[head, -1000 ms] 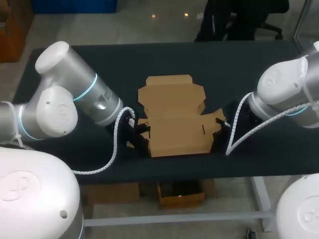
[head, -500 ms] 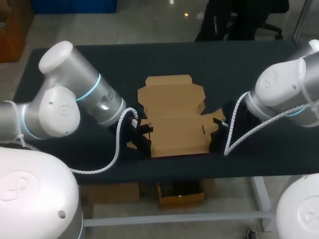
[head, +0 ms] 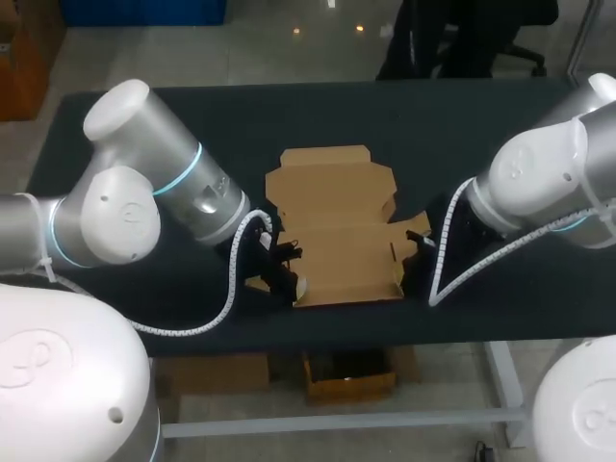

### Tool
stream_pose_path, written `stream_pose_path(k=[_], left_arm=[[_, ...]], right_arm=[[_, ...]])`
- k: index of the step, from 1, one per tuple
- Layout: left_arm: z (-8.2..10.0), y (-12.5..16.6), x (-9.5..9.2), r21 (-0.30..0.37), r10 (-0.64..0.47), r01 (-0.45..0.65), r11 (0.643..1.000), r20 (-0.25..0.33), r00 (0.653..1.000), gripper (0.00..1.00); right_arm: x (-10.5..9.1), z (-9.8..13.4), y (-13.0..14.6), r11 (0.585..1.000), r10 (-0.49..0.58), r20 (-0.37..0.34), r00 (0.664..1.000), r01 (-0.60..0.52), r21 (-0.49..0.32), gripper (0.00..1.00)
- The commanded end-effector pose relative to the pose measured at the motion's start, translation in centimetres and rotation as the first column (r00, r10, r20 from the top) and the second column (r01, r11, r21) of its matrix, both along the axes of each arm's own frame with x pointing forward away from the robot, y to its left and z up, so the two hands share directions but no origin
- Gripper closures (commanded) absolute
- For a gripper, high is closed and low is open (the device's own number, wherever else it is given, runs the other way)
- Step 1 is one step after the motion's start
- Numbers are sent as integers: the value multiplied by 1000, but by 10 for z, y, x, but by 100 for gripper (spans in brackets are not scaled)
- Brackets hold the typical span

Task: Assemble the packaging by folding the flat box into shape, placing the metal phone stand inside, and closing the box properly

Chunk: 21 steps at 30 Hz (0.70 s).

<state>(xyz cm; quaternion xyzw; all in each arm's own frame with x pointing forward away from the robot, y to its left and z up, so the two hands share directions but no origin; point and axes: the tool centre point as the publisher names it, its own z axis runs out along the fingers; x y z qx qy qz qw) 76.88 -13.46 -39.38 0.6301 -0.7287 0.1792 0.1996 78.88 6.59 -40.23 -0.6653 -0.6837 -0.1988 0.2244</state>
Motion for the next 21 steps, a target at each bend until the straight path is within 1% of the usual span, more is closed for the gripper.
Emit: stream_pose_path(k=[1, 7, 13, 21], left_arm=[[-5, -7, 3, 11, -3, 3, 1000, -6, 1000, 100], [-7, -11, 2, 11, -3, 3, 1000, -10, 1000, 100], [-9, -15, 2, 29, 12, -13, 1000, 9, 1000, 100], [-12, -20, -2, 74, 73, -79, 994, 79, 994, 100]], right_arm=[[-1, -2, 2, 1000, -4, -2, 1000, 4, -14, 100], [-1, -6, 5, 1000, -3, -11, 1000, 2, -24, 100], [0, -13, 7, 1000, -1, -28, 1000, 0, -31, 100], [1, -23, 12, 999, 6, -55, 998, -8, -38, 100]])
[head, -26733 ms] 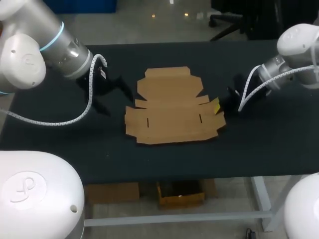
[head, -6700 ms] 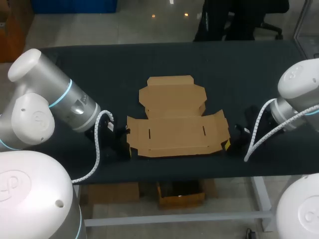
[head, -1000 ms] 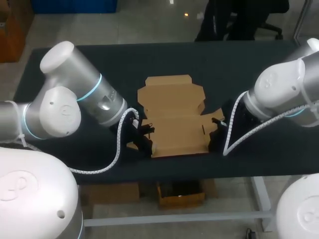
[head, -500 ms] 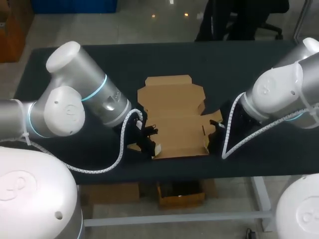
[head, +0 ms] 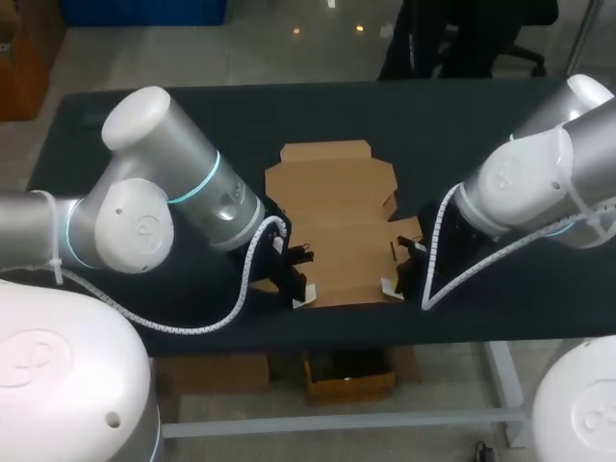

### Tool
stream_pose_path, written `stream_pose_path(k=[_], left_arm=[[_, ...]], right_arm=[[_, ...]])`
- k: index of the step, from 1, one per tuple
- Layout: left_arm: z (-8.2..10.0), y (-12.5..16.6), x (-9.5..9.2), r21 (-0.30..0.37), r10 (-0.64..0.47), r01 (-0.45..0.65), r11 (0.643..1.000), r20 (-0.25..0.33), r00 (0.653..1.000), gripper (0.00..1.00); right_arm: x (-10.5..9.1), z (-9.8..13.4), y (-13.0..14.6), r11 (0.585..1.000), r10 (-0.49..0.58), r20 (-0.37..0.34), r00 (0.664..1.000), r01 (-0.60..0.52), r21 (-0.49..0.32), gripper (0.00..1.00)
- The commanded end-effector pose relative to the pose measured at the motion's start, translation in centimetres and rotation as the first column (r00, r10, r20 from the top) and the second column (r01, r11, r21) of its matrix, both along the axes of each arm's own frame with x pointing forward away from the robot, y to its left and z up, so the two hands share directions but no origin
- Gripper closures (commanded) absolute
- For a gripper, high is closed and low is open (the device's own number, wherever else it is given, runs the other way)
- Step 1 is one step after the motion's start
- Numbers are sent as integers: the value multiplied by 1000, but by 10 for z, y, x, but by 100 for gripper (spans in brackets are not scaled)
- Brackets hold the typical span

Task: Assemble the packaging by folding the flat box into shape, placing the metal phone stand inside, and closing the box properly

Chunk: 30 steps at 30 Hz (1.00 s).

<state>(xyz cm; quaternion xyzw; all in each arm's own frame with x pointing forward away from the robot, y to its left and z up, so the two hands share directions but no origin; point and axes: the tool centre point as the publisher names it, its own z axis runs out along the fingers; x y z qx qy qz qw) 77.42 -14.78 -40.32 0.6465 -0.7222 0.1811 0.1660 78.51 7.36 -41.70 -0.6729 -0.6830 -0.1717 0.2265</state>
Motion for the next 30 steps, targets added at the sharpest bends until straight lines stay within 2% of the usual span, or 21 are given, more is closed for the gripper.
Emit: stream_pose_path(k=[1, 10, 16, 23, 30], left_arm=[[-4, -7, -7, 47, 46, -49, 998, 48, 998, 100], [-16, -5, -3, 80, 97, -102, 992, 60, 993, 100], [-17, -3, -1, 93, 114, -120, 988, 63, 992, 100], [-6, 1, -1, 92, 108, -115, 989, 77, 991, 100], [13, 15, 2, 51, 83, -86, 995, 59, 995, 100]], right_arm=[[5, -9, 5, 1000, 4, -16, 1000, -4, -1, 100], [3, -17, 5, 1000, -3, -39, 999, 3, -10, 100], [0, -14, 2, 1000, -14, -35, 999, 14, -3, 100], [-2, -3, -4, 999, -20, -8, 1000, 20, 28, 100], [-3, 15, -16, 996, -39, 22, 999, 38, 78, 100]])
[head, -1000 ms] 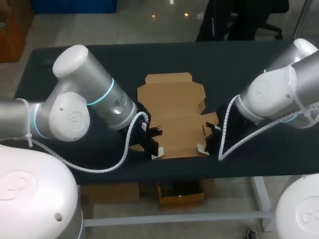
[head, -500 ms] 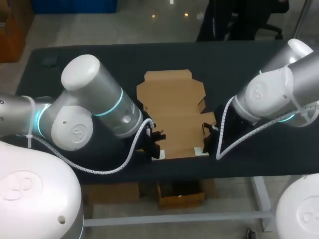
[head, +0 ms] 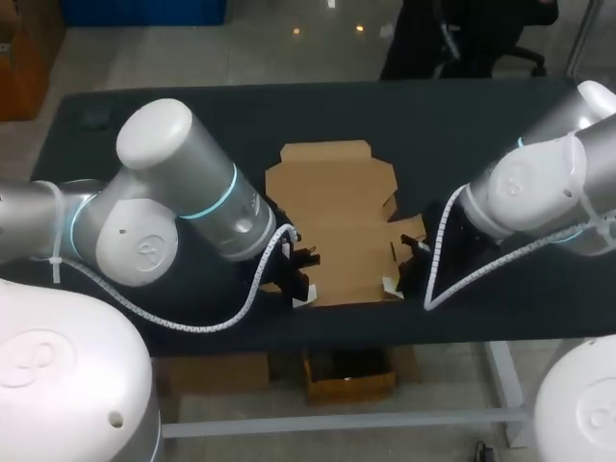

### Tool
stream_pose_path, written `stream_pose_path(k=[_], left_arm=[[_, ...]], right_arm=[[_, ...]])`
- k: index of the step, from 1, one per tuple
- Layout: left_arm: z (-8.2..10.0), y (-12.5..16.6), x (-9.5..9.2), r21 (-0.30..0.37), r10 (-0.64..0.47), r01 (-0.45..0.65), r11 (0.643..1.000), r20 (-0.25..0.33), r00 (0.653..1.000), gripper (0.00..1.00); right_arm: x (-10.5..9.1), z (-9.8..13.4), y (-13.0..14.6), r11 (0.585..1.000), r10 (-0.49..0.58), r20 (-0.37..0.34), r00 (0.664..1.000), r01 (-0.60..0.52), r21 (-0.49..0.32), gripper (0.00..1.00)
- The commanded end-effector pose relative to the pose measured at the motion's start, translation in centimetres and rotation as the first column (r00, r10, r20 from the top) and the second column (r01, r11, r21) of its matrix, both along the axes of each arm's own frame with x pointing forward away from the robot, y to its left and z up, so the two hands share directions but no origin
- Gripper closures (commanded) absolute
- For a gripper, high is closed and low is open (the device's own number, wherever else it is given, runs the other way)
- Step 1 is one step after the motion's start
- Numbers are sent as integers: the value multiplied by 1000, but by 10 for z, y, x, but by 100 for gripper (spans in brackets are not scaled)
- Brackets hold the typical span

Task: Assemble the packaging by folding the flat box into shape, placing the metal phone stand inside, and closing the box properly

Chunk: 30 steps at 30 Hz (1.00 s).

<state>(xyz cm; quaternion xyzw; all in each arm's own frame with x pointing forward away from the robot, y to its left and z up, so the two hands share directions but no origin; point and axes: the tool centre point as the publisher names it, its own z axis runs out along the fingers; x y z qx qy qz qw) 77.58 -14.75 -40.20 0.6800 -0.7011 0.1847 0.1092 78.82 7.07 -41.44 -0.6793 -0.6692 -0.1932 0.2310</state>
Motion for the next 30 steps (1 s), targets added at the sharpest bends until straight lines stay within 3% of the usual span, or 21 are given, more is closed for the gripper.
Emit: stream_pose_path(k=[1, 26, 30], left_arm=[[14, 17, 1, -20, -13, 13, 1000, -11, 1000, 100], [68, 72, 41, -61, 56, -54, 997, 28, 998, 100], [74, 78, 47, -72, 69, -66, 995, 32, 997, 95]], right_arm=[[-5, 15, -15, 999, -9, 14, 1000, 8, 44, 100], [14, 57, -70, 975, -153, 94, 984, 135, 177, 100], [14, 59, -78, 969, -176, 97, 980, 155, 195, 100]])
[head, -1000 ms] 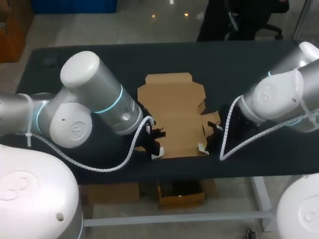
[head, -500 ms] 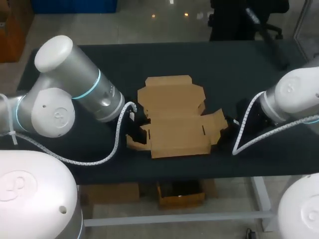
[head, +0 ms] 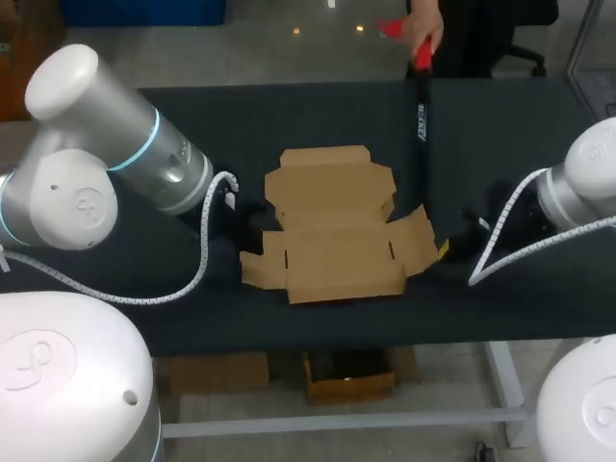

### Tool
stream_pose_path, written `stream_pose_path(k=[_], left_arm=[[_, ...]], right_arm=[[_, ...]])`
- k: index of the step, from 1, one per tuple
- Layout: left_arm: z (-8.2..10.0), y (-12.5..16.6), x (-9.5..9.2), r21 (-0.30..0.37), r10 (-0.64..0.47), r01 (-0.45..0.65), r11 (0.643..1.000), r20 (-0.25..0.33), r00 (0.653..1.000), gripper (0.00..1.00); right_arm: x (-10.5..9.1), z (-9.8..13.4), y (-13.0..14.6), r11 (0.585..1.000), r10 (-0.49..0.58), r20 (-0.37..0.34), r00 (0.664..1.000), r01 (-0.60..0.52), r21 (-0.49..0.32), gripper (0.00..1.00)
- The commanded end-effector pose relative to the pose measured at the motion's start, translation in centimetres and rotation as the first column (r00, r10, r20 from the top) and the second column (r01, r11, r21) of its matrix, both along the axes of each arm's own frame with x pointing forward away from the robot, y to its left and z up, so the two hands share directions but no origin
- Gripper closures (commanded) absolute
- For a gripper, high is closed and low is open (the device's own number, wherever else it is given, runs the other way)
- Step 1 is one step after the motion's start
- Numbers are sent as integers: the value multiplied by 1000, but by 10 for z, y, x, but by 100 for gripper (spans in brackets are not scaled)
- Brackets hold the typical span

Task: Assemble the packaging by folding the flat box into shape, placing the metal phone stand inside, and closing the box properly

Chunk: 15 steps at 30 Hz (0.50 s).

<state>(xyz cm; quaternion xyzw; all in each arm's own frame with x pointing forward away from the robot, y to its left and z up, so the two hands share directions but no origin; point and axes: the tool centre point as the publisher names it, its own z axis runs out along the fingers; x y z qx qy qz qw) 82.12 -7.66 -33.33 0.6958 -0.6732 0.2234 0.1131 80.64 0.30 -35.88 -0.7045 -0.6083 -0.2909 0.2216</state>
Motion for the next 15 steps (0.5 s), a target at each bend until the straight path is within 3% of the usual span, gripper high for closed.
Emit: stream_pose_path(k=[1, 3, 7, 9, 11, 13, 15], left_arm=[[8, 9, 3, -7, 5, -5, 1000, 3, 1000, 89], [11, 11, 4, -8, 7, -7, 1000, 5, 1000, 86], [18, 18, 7, -17, 20, -20, 1000, 14, 1000, 71], [21, 21, 7, -21, 26, -26, 999, 16, 1000, 65], [23, 23, 7, -22, 32, -31, 999, 18, 999, 55], [25, 24, 7, -23, 38, -38, 999, 22, 999, 51], [27, 27, 6, -24, 44, -44, 999, 26, 999, 37]], right_arm=[[-4, 4, -12, 998, -8, 12, 1000, 8, 63, 100], [-4, 5, -15, 998, -18, 13, 1000, 17, 67, 100], [-4, 8, -24, 995, -49, 18, 999, 47, 84, 100], [-4, 8, -26, 995, -56, 18, 998, 55, 89, 92], [-4, 8, -27, 994, -60, 18, 998, 58, 92, 88], [-4, 8, -28, 994, -61, 17, 998, 60, 94, 85], [-3, 7, -29, 993, -63, 15, 998, 61, 97, 85]])
